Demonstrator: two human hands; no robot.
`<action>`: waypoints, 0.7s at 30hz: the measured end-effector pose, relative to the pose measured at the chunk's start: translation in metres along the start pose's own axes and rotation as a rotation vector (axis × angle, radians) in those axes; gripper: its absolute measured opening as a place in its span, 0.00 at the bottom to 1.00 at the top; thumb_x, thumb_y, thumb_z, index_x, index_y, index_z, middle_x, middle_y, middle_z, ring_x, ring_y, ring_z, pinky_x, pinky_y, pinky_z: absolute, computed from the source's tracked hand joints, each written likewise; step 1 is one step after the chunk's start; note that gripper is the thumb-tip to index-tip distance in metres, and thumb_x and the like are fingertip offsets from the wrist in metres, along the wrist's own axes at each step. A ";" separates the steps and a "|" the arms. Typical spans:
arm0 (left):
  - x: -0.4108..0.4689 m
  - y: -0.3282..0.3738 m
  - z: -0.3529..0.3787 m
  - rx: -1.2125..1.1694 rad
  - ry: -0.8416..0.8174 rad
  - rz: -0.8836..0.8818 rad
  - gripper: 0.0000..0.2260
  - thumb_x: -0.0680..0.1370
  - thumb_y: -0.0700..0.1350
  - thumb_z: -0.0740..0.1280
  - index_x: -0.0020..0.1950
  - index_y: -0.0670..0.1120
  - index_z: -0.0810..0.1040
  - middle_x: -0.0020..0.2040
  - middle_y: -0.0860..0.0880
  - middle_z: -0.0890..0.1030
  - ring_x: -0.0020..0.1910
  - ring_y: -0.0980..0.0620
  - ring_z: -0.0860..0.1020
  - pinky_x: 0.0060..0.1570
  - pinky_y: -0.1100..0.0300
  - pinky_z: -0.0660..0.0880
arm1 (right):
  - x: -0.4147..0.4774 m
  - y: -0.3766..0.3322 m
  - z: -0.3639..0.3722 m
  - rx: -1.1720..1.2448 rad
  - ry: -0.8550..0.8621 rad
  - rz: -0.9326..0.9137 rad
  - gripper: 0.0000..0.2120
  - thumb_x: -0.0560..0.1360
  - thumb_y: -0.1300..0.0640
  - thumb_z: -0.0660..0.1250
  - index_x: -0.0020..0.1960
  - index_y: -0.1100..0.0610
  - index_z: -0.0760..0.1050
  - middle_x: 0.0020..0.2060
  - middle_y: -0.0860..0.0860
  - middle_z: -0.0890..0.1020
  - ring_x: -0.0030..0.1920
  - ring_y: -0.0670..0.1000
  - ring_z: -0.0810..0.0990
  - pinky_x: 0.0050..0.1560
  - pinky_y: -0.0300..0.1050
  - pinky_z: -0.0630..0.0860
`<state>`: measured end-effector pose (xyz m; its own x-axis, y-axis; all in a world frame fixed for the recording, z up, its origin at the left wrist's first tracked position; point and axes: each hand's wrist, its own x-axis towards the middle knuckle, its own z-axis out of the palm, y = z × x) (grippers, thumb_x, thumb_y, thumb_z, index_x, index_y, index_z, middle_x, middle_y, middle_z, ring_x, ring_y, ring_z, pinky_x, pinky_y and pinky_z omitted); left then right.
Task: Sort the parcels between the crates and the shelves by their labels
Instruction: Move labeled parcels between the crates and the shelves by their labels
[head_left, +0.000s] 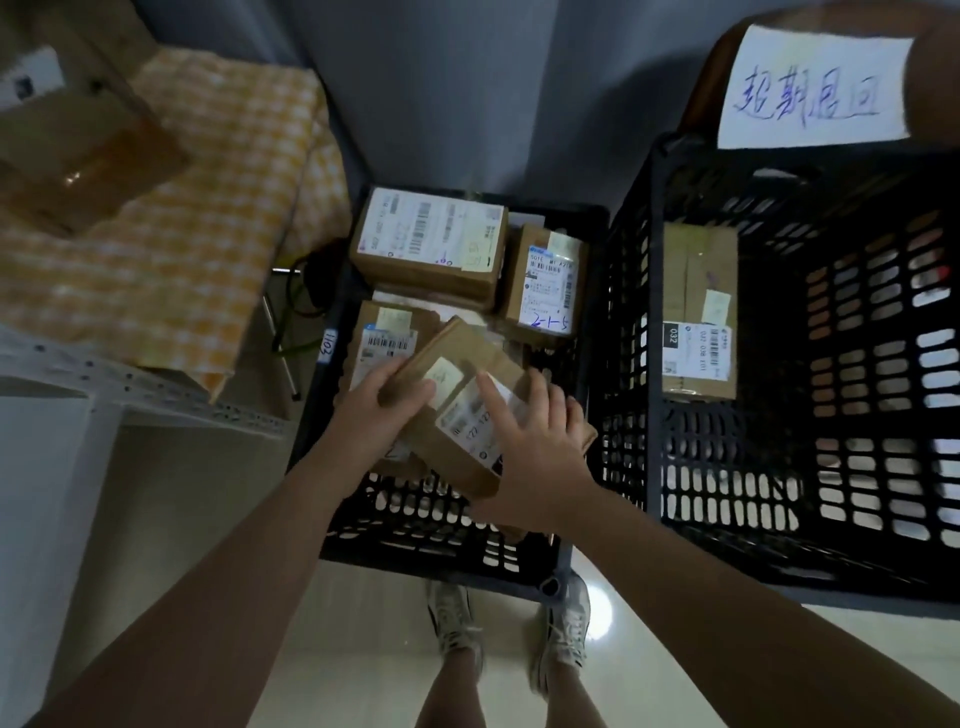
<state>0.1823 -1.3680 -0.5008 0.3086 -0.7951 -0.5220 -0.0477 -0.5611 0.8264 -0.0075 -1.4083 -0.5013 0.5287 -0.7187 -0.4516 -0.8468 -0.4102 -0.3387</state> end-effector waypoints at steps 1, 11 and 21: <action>0.000 -0.002 0.000 0.030 0.004 -0.004 0.19 0.76 0.53 0.68 0.66 0.60 0.69 0.55 0.61 0.73 0.50 0.66 0.75 0.38 0.72 0.74 | 0.000 0.002 -0.003 -0.028 -0.019 -0.023 0.65 0.58 0.32 0.74 0.68 0.36 0.21 0.75 0.64 0.38 0.74 0.68 0.40 0.70 0.66 0.37; -0.018 -0.051 0.015 0.012 0.202 -0.015 0.12 0.76 0.45 0.69 0.58 0.52 0.72 0.51 0.58 0.75 0.52 0.58 0.76 0.50 0.56 0.77 | 0.016 0.004 0.028 -0.172 -0.106 -0.022 0.65 0.55 0.26 0.70 0.70 0.38 0.24 0.75 0.65 0.43 0.74 0.69 0.47 0.70 0.66 0.44; 0.018 -0.051 -0.014 0.607 0.018 0.049 0.12 0.80 0.45 0.63 0.62 0.44 0.75 0.60 0.45 0.78 0.56 0.48 0.77 0.54 0.56 0.74 | 0.045 -0.007 0.028 -0.449 -0.170 -0.106 0.63 0.61 0.32 0.73 0.74 0.46 0.29 0.73 0.70 0.38 0.74 0.69 0.38 0.70 0.67 0.36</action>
<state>0.2039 -1.3502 -0.5489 0.3079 -0.8225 -0.4783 -0.5942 -0.5588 0.5785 0.0244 -1.4224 -0.5419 0.5839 -0.5730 -0.5751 -0.7093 -0.7047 -0.0180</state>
